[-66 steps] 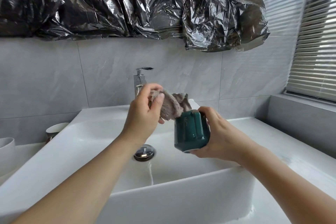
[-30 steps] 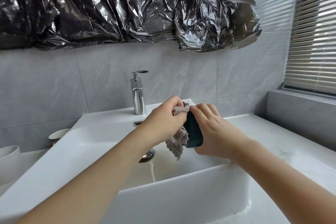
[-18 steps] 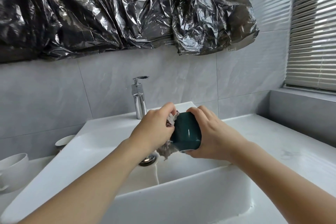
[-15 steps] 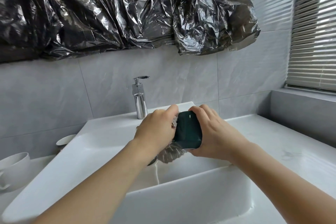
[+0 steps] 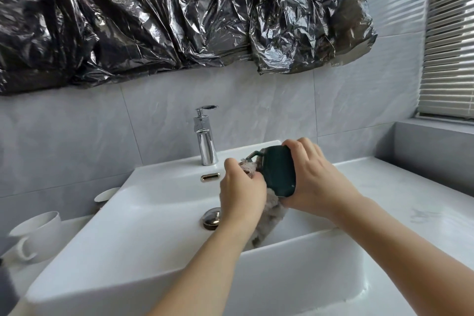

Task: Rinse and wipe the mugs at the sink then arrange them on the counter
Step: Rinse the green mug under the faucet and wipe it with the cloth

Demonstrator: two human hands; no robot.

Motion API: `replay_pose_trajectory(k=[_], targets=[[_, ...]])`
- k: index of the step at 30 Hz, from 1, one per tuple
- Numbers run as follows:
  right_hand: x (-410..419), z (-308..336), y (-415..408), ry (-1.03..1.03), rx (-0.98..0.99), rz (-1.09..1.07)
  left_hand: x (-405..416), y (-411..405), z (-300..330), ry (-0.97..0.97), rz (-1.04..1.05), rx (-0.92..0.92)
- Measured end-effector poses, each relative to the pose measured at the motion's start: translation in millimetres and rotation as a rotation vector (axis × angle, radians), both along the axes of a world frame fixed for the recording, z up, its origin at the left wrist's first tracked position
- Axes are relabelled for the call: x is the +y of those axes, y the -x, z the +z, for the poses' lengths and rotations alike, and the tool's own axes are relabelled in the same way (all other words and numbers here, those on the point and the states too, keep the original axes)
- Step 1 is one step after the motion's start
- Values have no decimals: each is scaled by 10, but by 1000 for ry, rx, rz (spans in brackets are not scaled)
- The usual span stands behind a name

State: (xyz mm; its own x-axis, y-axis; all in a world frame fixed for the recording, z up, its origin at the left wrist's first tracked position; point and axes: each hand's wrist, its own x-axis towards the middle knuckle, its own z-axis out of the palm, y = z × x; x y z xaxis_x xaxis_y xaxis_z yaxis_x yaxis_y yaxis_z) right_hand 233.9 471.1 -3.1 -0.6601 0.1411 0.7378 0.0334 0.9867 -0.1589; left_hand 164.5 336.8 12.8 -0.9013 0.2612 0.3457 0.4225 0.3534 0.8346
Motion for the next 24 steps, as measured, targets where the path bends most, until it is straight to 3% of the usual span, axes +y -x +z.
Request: replay_pose_trajectory(k=[3, 8, 10, 14, 17, 24], targets=[[36, -20, 32, 1, 20, -39, -15, -10, -48, -41, -68, -151], [50, -54, 68, 53, 75, -52, -167, -7, -40, -19, -106, 391], [45, -58, 81, 21, 71, -37, -152, -62, 32, -10, -94, 477], [55, -68, 62, -40, 72, -16, -92, -130, 69, 223, -75, 292], [58, -52, 47, -56, 57, 12, -97, -98, 50, 177, -224, 92], [108, -43, 13, 259, 74, 47, -498, -24, 139, 359, -304, 343]])
